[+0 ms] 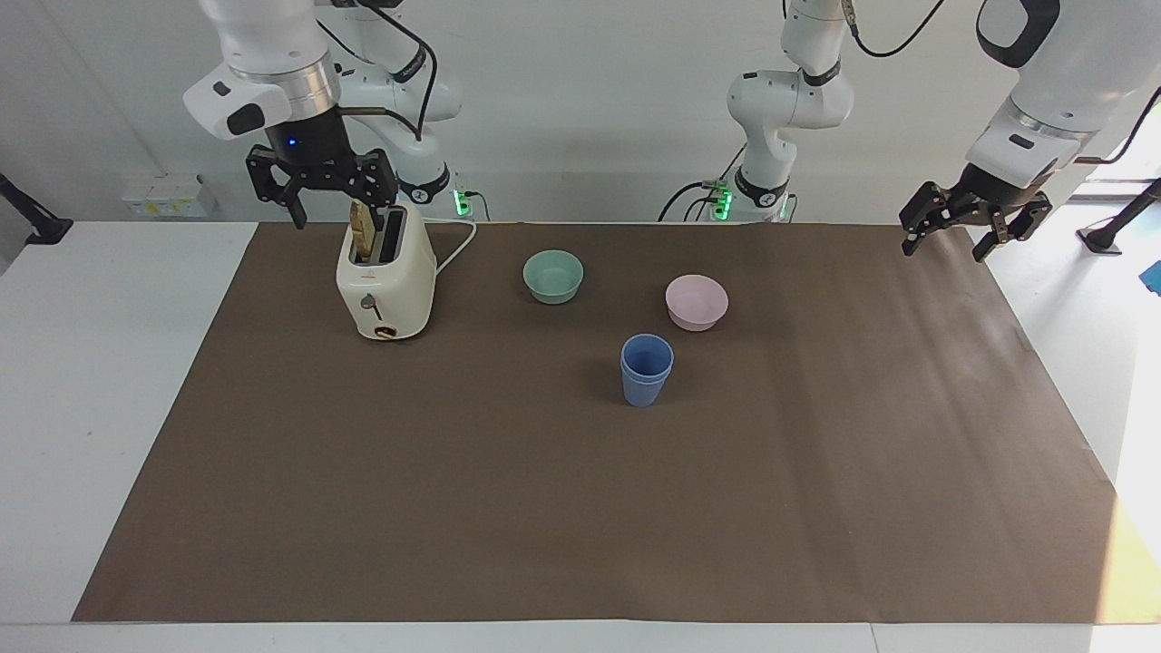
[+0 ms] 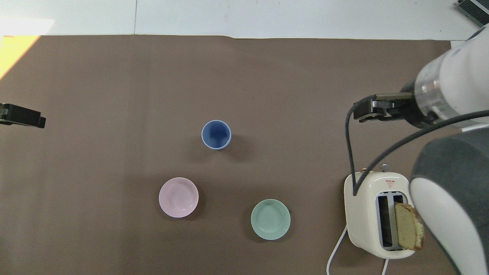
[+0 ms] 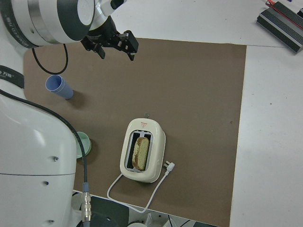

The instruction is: Stack blue cups with both arms

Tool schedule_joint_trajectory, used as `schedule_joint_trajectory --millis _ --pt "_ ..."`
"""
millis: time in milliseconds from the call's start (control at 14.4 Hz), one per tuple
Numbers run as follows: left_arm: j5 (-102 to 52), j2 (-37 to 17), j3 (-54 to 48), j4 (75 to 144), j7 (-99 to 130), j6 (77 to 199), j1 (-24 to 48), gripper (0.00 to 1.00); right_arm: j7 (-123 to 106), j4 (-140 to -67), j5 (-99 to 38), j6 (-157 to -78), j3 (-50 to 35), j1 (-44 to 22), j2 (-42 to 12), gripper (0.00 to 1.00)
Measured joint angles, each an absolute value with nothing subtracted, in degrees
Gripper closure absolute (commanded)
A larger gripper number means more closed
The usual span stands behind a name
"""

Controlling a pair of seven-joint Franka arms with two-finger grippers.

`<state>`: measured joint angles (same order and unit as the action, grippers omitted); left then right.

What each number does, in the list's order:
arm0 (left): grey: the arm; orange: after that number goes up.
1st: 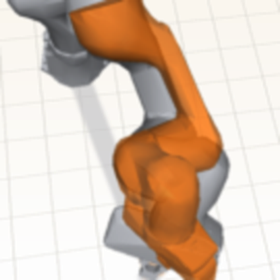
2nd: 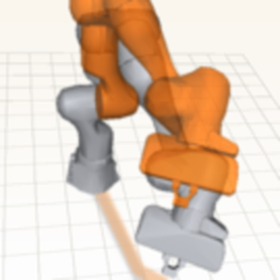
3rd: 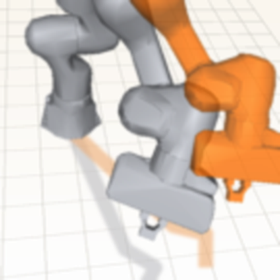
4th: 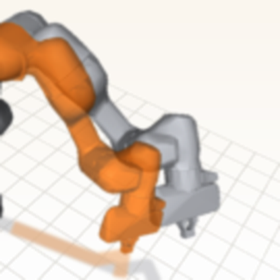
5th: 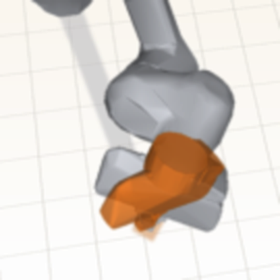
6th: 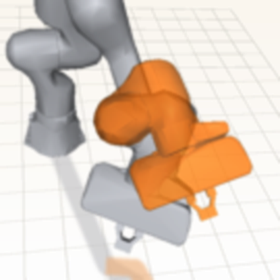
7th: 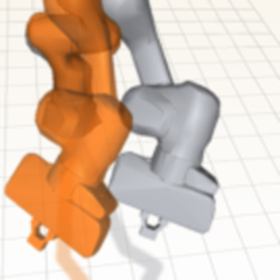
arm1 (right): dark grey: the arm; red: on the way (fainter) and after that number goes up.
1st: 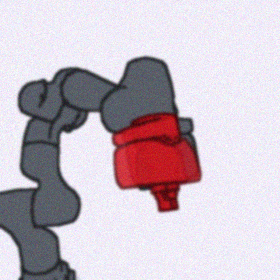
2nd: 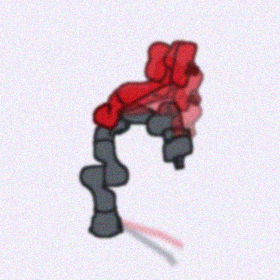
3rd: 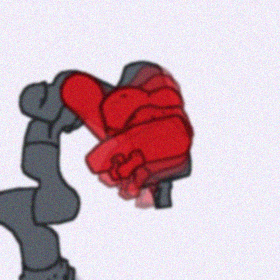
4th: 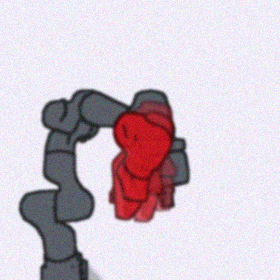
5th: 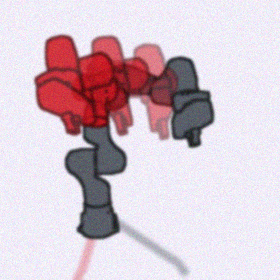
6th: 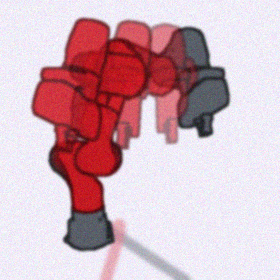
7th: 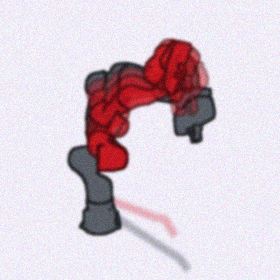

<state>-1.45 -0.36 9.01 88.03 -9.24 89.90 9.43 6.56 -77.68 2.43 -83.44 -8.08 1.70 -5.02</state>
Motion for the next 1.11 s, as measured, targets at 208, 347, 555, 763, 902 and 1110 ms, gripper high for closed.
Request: schedule_joint_trajectory --millis 208,347,555,763,902,1110 --pt "-1.45 -0.36 9.01 88.03 -9.24 89.90 9.43 0.00 6.28 -80.71 1.90 -86.07 -8.20 2.18 -4.94 0.00" --pt "-1.45 -0.36 9.01 88.03 -9.24 89.90 9.43 0.00 6.28 -81.81 1.85 -86.68 -8.33 2.09 -4.76 0.00" --pt "-1.45 -0.36 9.01 88.03 -9.24 89.90 9.43 0.00 6.28 -82.51 1.84 -86.69 -8.31 2.10 -4.15 0.00" --pt "-1.45 -0.36 9.01 88.03 -9.24 89.90 9.43 0.00 6.28 -82.68 1.83 -86.69 -8.30 2.11 -3.78 0.00" --pt "-1.45 -0.36 9.01 88.03 -9.24 89.90 9.43 0.00 6.28 -82.81 1.83 -86.69 -8.30 2.11 -3.65 0.00" --pt "-1.45 -0.36 9.01 88.03 -9.24 89.89 9.43 0.00 6.28 -83.04 1.83 -86.69 -8.30 2.11 -3.60 0.00"
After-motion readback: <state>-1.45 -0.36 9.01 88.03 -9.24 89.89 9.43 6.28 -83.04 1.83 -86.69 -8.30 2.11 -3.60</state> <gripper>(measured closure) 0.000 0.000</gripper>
